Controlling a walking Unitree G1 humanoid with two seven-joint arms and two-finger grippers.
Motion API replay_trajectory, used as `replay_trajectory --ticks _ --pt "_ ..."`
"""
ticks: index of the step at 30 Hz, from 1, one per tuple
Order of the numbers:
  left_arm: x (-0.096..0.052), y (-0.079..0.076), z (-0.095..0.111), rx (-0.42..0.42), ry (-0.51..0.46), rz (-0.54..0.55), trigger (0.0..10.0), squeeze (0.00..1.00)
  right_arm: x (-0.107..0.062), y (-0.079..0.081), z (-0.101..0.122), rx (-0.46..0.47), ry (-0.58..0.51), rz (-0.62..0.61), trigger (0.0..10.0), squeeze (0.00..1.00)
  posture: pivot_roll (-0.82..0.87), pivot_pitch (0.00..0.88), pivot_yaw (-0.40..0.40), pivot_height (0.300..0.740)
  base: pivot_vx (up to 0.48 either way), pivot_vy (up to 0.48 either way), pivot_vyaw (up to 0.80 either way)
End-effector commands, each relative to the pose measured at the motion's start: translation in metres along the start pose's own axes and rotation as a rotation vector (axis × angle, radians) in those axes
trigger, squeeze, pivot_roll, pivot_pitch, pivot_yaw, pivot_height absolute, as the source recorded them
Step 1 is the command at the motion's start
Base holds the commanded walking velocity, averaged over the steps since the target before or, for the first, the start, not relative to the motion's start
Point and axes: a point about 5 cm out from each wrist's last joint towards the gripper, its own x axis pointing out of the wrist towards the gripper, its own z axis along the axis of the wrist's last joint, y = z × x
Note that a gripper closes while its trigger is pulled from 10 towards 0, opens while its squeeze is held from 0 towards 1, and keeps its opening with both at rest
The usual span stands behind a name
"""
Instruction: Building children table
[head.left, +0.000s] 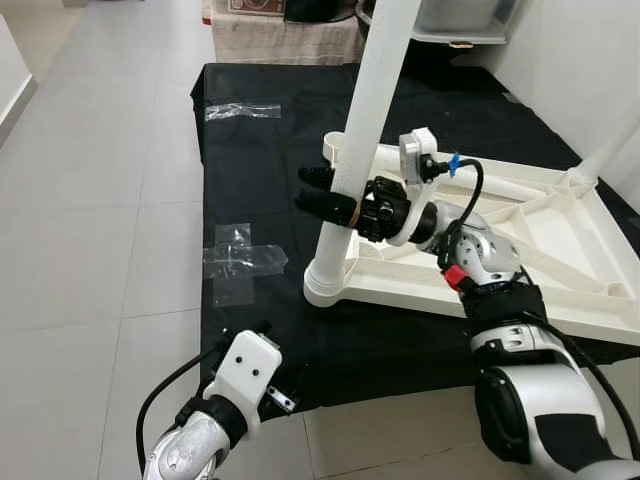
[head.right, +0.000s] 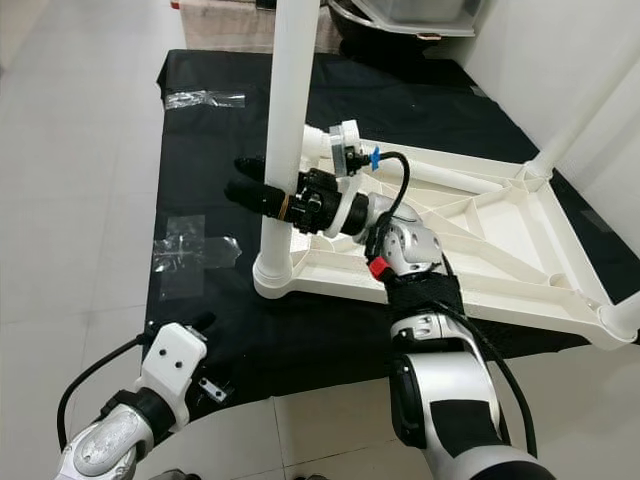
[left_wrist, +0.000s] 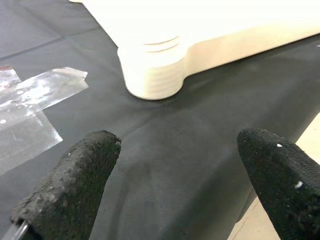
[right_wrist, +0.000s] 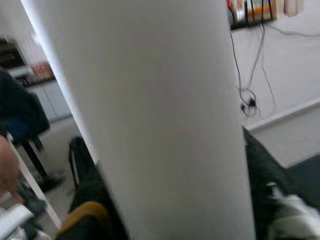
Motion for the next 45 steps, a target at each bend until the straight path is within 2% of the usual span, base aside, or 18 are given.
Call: replay_trajectory --ticks 1,9,10,12,13,15,17,20,26,27,28,29,30,31,33,34,36,45 --pt "-0.001 -0.002 -0.005 -0.004 0.026 -0.014 10.0 0.0 0.008 -0.005 -0.014 -0.024 0.091 -0.091 0.0 0.0 0.17 0.129 -0.132 0.74 0.0 0.0 0.0" --pt "-0.001 -0.001 -0.006 -0.004 0.027 -0.011 10.0 0.0 0.004 -0.015 -0.013 -0.025 0.029 -0.354 0.0 0.0 0.16 0.125 -0.13 0.74 0.0 0.0 0.0" --pt "0.0 -0.001 -0.006 -0.003 0.027 -0.011 10.0 0.0 0.002 -0.026 -0.012 -0.034 0.022 -0.604 0.0 0.0 0.16 0.127 -0.131 0.74 0.0 0.0 0.0" --pt "0.0 -0.001 -0.006 -0.003 0.028 -0.011 10.0 0.0 0.0 -0.03 -0.012 -0.039 0.019 -0.708 0.0 0.0 0.16 0.127 -0.131 0.74 0.0 0.0 0.0" --pt "0.0 -0.001 -0.006 -0.002 0.028 -0.01 10.0 0.0 -0.014 -0.039 -0.019 -0.033 0.065 -1.022 0.0 0.0 0.16 0.139 -0.128 0.74 0.0 0.0 0.0" --pt "0.0 -0.001 -0.006 -0.002 0.028 -0.01 10.0 0.0 -0.014 -0.039 -0.019 -0.033 0.065 -1.022 0.0 0.0 0.16 0.139 -0.128 0.74 0.0 0.0 0.0" --pt "0.0 0.0 -0.006 -0.002 0.027 -0.008 10.0 0.0 -0.039 -0.037 -0.036 -0.023 0.101 -1.487 0.0 0.0 0.15 0.133 -0.127 0.74 0.0 0.0 0.0" --pt "0.001 0.001 -0.005 0.002 0.025 -0.008 10.0 0.0 -0.037 -0.021 -0.049 0.008 0.06 -1.652 0.0 0.0 0.16 0.145 -0.129 0.74 0.0 0.0 0.0" --pt "0.0 0.001 -0.005 0.003 0.025 -0.002 10.0 0.0 -0.014 -0.014 -0.046 0.024 0.004 -1.6 0.0 0.0 0.15 0.141 -0.128 0.74 0.0 0.0 0.0" --pt "0.0 0.001 -0.005 0.002 0.025 0.002 10.0 0.0 -0.006 -0.014 -0.043 0.032 -0.016 -1.563 7.7 0.0 0.14 0.139 -0.129 0.74 0.0 0.0 0.0" --pt "0.0 0.001 -0.005 0.002 0.025 0.002 10.0 0.0 -0.006 -0.014 -0.043 0.032 -0.016 -1.563 7.7 0.0 0.14 0.139 -0.129 0.74 0.0 0.0 0.0" --pt "0.0 0.001 -0.005 -0.001 0.025 0.005 10.0 0.0 0.004 -0.014 -0.035 0.003 -0.088 -1.473 10.0 0.0 0.15 0.138 -0.131 0.74 0.0 0.0 0.0" --pt "0.0 0.001 -0.005 -0.001 0.025 0.005 10.0 0.0 0.004 -0.014 -0.035 0.003 -0.088 -1.473 10.0 0.0 0.15 0.138 -0.131 0.74 0.0 0.0 0.0" --pt "0.0 0.0 -0.005 -0.005 0.024 0.005 10.0 0.0 0.011 -0.014 -0.026 -0.027 -0.155 -1.373 10.0 1.0 0.15 0.137 -0.134 0.74 0.0 0.0 0.0" --pt "0.001 0.0 -0.005 -0.007 0.025 0.005 10.0 0.0 0.005 -0.018 -0.018 -0.12 -0.166 -1.331 10.0 1.0 0.15 0.145 -0.134 0.74 0.0 0.0 0.0" --pt "0.002 0.001 -0.005 -0.007 0.029 0.004 10.0 0.0 -0.007 -0.026 -0.012 -0.177 -0.107 -1.275 10.0 0.0 0.14 0.16 -0.141 0.74 0.0 0.0 0.0" --pt "0.003 0.001 -0.005 -0.006 0.033 0.005 10.0 0.0 -0.012 -0.03 -0.012 -0.158 -0.073 -1.237 10.0 0.0 0.14 0.16 -0.141 0.74 0.0 0.0 0.0" --pt "0.006 0.003 -0.004 -0.014 0.024 0.015 10.0 0.0 -0.015 -0.017 0.007 0.035 -0.101 -0.519 10.0 0.0 0.11 0.179 -0.142 0.74 0.0 0.0 0.0"
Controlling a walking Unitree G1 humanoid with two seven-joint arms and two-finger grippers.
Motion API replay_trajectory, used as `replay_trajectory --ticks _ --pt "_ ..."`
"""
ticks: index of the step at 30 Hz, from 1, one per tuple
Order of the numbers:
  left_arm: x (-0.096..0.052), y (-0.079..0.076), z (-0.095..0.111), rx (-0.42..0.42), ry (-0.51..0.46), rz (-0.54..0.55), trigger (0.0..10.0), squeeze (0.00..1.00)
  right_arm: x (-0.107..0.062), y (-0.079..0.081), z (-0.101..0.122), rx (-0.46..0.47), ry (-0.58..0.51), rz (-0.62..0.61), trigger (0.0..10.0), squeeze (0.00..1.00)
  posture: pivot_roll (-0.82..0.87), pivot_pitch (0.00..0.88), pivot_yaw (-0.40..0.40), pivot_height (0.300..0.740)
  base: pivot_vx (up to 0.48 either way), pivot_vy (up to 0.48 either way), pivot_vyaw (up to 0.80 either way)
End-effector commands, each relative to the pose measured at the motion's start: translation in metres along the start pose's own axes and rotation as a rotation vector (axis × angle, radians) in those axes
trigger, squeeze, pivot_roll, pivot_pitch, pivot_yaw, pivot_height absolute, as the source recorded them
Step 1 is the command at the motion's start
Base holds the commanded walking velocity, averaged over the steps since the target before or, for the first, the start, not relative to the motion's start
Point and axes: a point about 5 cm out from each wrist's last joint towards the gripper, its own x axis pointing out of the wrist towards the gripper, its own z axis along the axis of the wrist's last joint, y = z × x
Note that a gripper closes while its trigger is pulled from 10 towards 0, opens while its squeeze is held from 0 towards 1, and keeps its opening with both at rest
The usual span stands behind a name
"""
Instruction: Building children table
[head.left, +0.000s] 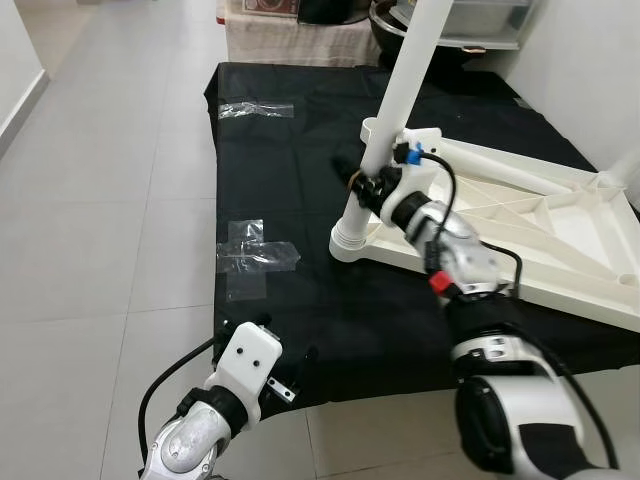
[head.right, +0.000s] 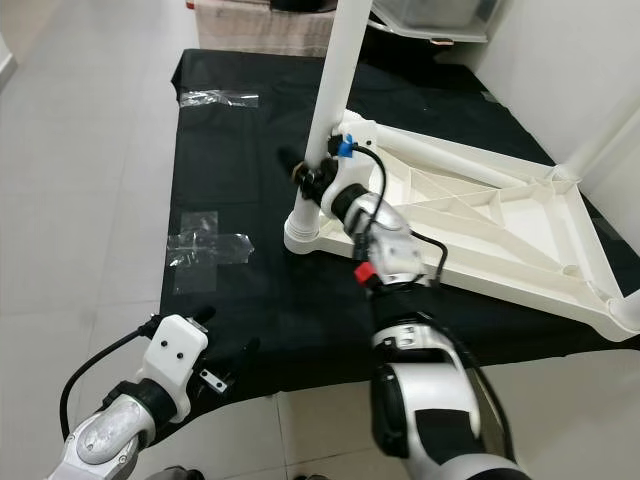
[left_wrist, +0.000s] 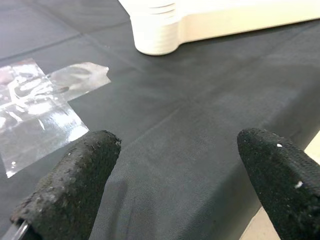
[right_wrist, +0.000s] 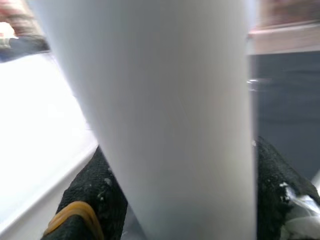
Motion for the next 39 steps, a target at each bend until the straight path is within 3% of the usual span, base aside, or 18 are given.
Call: replay_trajectory --ticks 1,3,4,5,8,13,14,22,23,24,27,28,29,31,32,35,37,39 --pt "0.001 -0.002 -0.006 -0.021 0.03 -0.008 10.0 0.0 0.003 0.018 0.005 0.022 -0.013 0.255 10.0 0.0 0.1 0.186 -0.146 0.74 0.0 0.0 0.0" --pt "0.001 -0.002 -0.006 -0.021 0.03 -0.008 10.0 0.0 0.003 0.018 0.005 0.022 -0.013 0.255 10.0 0.0 0.1 0.186 -0.146 0.74 0.0 0.0 0.0" --pt "0.001 -0.001 -0.006 -0.022 0.031 -0.008 10.0 0.0 0.0 0.026 0.005 0.029 0.013 0.421 10.0 0.0 0.11 0.188 -0.144 0.74 0.0 0.0 0.0" --pt "0.001 -0.001 -0.006 -0.022 0.031 -0.008 10.0 0.0 0.0 0.026 0.005 0.029 0.013 0.421 10.0 0.0 0.11 0.188 -0.144 0.74 0.0 0.0 0.0" --pt "0.001 0.001 -0.006 -0.027 0.036 -0.005 10.0 0.0 0.003 0.042 -0.001 0.027 0.13 0.71 10.0 0.0 0.09 0.198 -0.137 0.74 0.0 0.0 0.0" --pt "0.002 0.002 -0.005 -0.03 0.033 -0.008 10.0 0.0 0.015 0.049 -0.001 -0.056 0.194 0.764 10.0 0.0 0.09 0.209 -0.134 0.74 0.0 0.0 0.0" --pt "0.002 0.003 -0.005 -0.033 0.035 -0.002 10.0 0.0 0.02 0.049 0.0 -0.068 0.188 0.725 0.0 0.0 0.09 0.214 -0.13 0.74 0.0 0.0 0.0" --pt "0.001 0.004 -0.004 -0.04 0.034 0.002 10.0 0.0 0.02 0.044 0.004 -0.086 0.15 0.658 0.0 0.0 0.07 0.233 -0.123 0.74 0.0 0.0 0.0" --pt "0.001 0.004 -0.003 -0.044 0.033 0.003 10.0 0.0 0.023 0.038 0.004 -0.097 0.144 0.534 0.0 0.0 0.08 0.231 -0.123 0.74 0.0 0.0 0.0" --pt "0.001 0.004 -0.003 -0.044 0.033 0.003 10.0 0.0 0.023 0.038 0.004 -0.097 0.144 0.534 0.0 0.0 0.08 0.231 -0.123 0.74 0.0 0.0 0.0" --pt "0.001 0.005 -0.003 -0.048 0.033 0.006 10.0 0.0 0.031 0.013 -0.006 -0.144 0.141 0.008 0.0 0.0 0.09 0.236 -0.132 0.74 0.0 0.0 0.0" --pt "0.001 0.005 -0.003 -0.048 0.033 0.006 10.0 0.0 0.031 0.013 -0.006 -0.144 0.141 0.008 0.0 0.0 0.09 0.236 -0.132 0.74 0.0 0.0 0.0" --pt "0.0 0.005 -0.002 -0.048 0.034 0.008 10.0 0.0 0.031 0.007 -0.01 -0.165 0.154 -0.129 0.0 0.0 0.08 0.236 -0.133 0.74 0.0 0.0 0.0" --pt "0.0 0.005 -0.002 -0.044 0.034 0.005 10.0 0.0 0.011 -0.018 -0.018 -0.212 0.162 -0.653 0.0 0.0 0.09 0.232 -0.128 0.74 0.0 0.0 0.0" --pt "0.0 0.004 -0.002 -0.039 0.036 -0.004 10.0 0.0 0.0 -0.022 -0.02 -0.207 0.153 -0.814 0.0 0.0 0.09 0.233 -0.129 0.74 0.0 0.0 0.0" --pt "0.001 0.002 -0.002 -0.028 0.037 -0.024 10.0 0.0 -0.007 -0.012 -0.026 -0.159 0.116 -0.952 0.0 0.0 0.1 0.226 -0.133 0.74 0.0 0.0 0.0" --pt "0.001 0.002 -0.002 -0.028 0.037 -0.024 10.0 0.0 -0.007 -0.012 -0.026 -0.159 0.116 -0.952 0.0 0.0 0.1 0.226 -0.133 0.74 0.0 0.0 0.0" --pt "0.001 0.0 -0.002 -0.024 0.04 -0.034 10.0 0.0 -0.001 0.0 -0.028 -0.116 0.083 -0.958 0.0 0.0 0.11 0.225 -0.128 0.74 0.0 0.0 0.0"
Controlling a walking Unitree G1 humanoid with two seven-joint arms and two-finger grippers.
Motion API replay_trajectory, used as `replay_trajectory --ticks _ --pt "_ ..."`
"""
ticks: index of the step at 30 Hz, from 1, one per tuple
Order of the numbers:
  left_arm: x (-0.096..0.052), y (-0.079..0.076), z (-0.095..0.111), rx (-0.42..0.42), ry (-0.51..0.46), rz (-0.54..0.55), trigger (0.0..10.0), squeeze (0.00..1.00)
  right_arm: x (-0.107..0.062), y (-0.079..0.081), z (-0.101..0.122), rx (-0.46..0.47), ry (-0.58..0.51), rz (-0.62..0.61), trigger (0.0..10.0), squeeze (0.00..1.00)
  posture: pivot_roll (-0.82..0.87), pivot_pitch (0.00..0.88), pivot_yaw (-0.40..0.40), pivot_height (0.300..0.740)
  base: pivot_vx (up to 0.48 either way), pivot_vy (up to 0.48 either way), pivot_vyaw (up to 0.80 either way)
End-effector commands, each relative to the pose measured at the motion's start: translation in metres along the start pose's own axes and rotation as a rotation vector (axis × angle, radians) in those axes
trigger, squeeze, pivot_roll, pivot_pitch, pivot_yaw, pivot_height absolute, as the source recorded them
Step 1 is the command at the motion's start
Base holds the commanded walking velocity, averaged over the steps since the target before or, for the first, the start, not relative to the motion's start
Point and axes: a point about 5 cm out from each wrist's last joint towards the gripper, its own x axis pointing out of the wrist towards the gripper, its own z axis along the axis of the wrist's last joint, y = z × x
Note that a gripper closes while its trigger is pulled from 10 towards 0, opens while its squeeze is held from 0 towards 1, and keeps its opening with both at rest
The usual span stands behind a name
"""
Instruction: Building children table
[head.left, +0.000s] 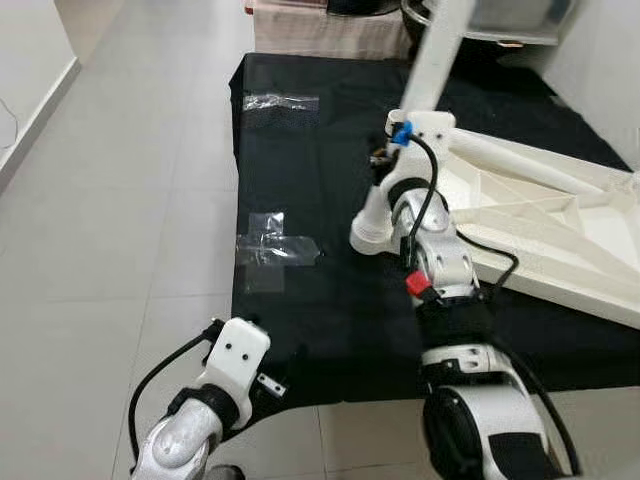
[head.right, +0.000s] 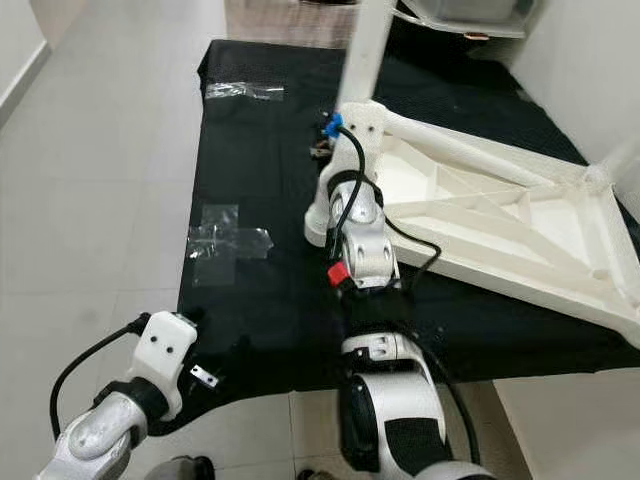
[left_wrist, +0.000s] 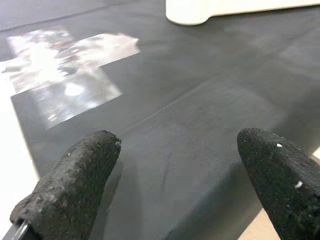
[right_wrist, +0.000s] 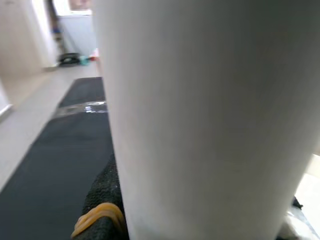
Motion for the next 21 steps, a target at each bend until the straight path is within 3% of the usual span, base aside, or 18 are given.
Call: replay_trajectory --ticks 1,2,3,4,5,10,11,12,13,14,15,18,19,20,21 --pt "0.0 -0.004 -0.003 0.007 0.021 -0.022 10.0 0.0 -0.006 -0.013 -0.038 -0.008 0.18 -0.083 0.0 0.0 0.11 0.225 -0.128 0.74 0.0 0.0 0.0" --pt "0.0 -0.004 -0.003 0.007 0.021 -0.022 10.0 0.0 -0.006 -0.013 -0.038 -0.008 0.18 -0.083 0.0 0.0 0.11 0.225 -0.128 0.74 0.0 0.0 0.0" --pt "0.0 -0.005 -0.003 0.006 0.022 -0.023 10.0 0.0 -0.006 -0.001 -0.034 0.012 0.138 -0.024 10.0 0.0 0.11 0.222 -0.132 0.74 0.0 0.0 0.0" --pt "0.0 -0.005 -0.003 0.006 0.022 -0.023 10.0 0.0 -0.006 -0.001 -0.034 0.012 0.138 -0.024 10.0 0.0 0.11 0.222 -0.132 0.74 0.0 0.0 0.0" --pt "-0.001 -0.005 -0.003 0.006 0.024 -0.022 10.0 0.0 -0.006 0.014 -0.027 0.054 0.08 0.072 10.0 1.0 0.11 0.219 -0.135 0.74 0.0 0.0 0.0" --pt "-0.001 -0.005 -0.004 0.004 0.026 -0.021 10.0 0.0 -0.006 0.023 -0.019 0.069 0.009 0.116 10.0 1.0 0.11 0.218 -0.136 0.74 0.0 0.0 0.0" --pt "-0.002 -0.005 -0.005 0.002 0.028 -0.021 10.0 0.0 -0.002 0.018 -0.011 0.026 -0.068 0.127 10.0 0.91 0.12 0.207 -0.133 0.74 0.0 0.0 0.0" --pt "-0.002 -0.005 -0.005 0.002 0.028 -0.021 10.0 0.0 -0.002 0.018 -0.011 0.026 -0.068 0.127 10.0 0.91 0.12 0.207 -0.133 0.74 0.0 0.0 0.0" --pt "-0.002 -0.005 -0.006 -0.002 0.03 -0.02 10.0 0.0 0.001 0.01 -0.008 0.039 -0.078 0.236 10.0 0.0 0.12 0.208 -0.126 0.74 0.0 0.0 0.0" --pt "-0.002 -0.005 -0.006 -0.004 0.032 -0.022 10.0 0.0 0.002 0.003 -0.007 0.076 -0.058 0.403 10.0 0.0 0.12 0.21 -0.123 0.74 0.0 0.0 0.0" --pt "-0.002 -0.005 -0.006 -0.004 0.032 -0.022 10.0 0.0 0.002 0.003 -0.007 0.076 -0.058 0.403 10.0 0.0 0.12 0.21 -0.123 0.74 0.0 0.0 0.0" --pt "-0.001 -0.007 -0.008 -0.002 0.033 -0.029 10.0 0.0 -0.004 -0.003 -0.004 0.185 -0.016 0.783 10.0 0.0 0.12 0.18 -0.125 0.74 0.0 0.0 0.0" --pt "-0.001 -0.007 -0.008 -0.001 0.033 -0.031 10.0 0.0 -0.006 -0.002 -0.003 0.196 -0.011 0.849 10.0 0.0 0.12 0.18 -0.125 0.74 0.0 0.0 0.0" --pt "-0.002 -0.008 -0.009 -0.001 0.034 -0.033 10.0 0.0 -0.015 -0.001 -0.002 0.181 0.007 1.032 10.0 0.0 0.13 0.169 -0.129 0.74 0.0 0.0 0.0" --pt "-0.002 -0.008 -0.009 -0.001 0.034 -0.033 10.0 0.0 -0.015 -0.001 -0.002 0.181 0.007 1.032 10.0 0.0 0.13 0.169 -0.129 0.74 0.0 0.0 0.0"
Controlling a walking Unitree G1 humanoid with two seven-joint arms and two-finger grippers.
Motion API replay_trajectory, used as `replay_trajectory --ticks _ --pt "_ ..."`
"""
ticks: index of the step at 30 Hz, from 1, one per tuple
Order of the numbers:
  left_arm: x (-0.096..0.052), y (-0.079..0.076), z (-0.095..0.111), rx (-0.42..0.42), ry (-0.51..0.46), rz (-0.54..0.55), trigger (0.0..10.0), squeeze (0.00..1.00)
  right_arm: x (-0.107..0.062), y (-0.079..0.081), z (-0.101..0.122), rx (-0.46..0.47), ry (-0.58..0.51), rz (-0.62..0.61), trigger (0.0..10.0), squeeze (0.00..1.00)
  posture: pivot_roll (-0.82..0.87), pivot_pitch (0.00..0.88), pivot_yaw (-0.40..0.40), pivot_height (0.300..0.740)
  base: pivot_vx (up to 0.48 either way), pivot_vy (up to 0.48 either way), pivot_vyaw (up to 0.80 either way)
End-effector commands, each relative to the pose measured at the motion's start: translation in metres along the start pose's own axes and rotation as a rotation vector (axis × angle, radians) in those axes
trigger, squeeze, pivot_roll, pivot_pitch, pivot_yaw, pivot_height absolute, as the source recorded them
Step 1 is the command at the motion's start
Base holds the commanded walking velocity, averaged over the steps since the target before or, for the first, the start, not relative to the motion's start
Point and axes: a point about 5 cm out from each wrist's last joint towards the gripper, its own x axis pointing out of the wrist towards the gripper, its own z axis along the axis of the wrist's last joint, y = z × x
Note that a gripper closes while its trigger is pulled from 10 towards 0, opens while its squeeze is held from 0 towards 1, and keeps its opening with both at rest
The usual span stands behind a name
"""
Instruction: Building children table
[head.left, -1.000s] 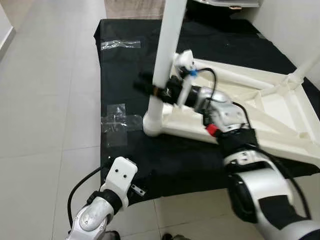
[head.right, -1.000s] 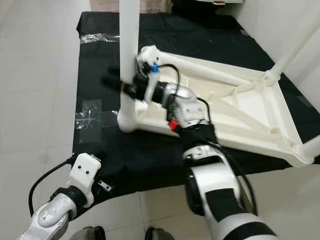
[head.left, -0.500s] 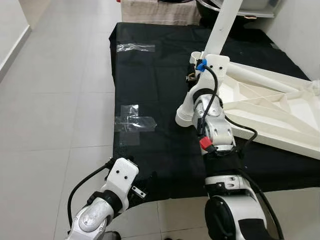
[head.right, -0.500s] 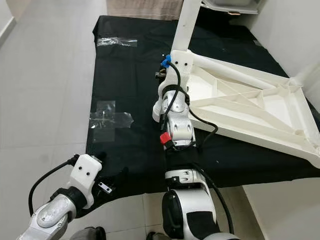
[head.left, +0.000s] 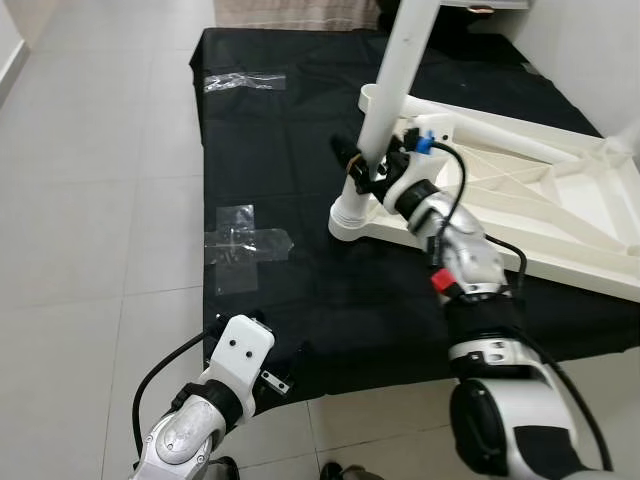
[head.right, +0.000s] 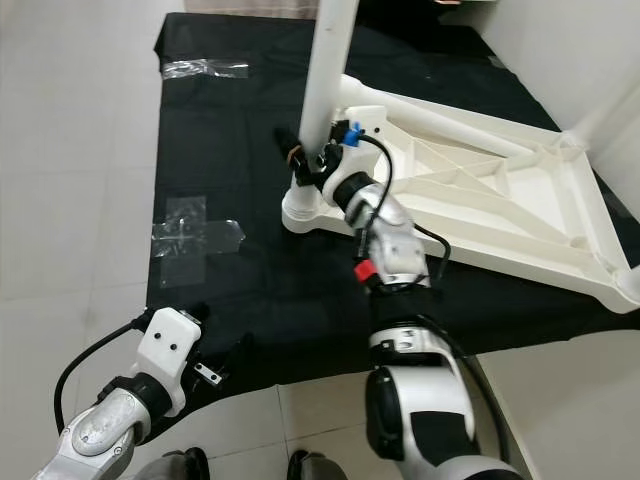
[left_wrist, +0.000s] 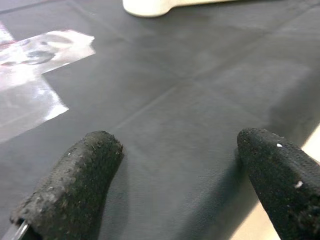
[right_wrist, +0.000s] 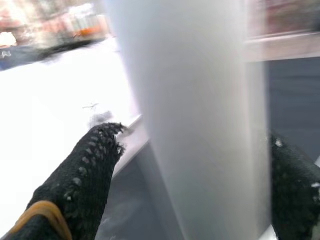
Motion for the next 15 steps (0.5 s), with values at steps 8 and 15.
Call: replay_trajectory --ticks 8,15 --pt "-0.003 -0.007 -0.01 -0.003 0.037 -0.013 10.0 0.0 -0.004 0.036 -0.011 0.095 0.147 0.7 10.0 0.0 0.15 0.139 -0.143 0.74 0.0 0.0 0.0" --pt "-0.004 -0.009 -0.011 -0.006 0.039 -0.019 10.0 0.0 0.014 0.044 -0.014 0.079 0.168 0.725 0.1 0.0 0.15 0.131 -0.143 0.74 0.0 0.0 0.0"
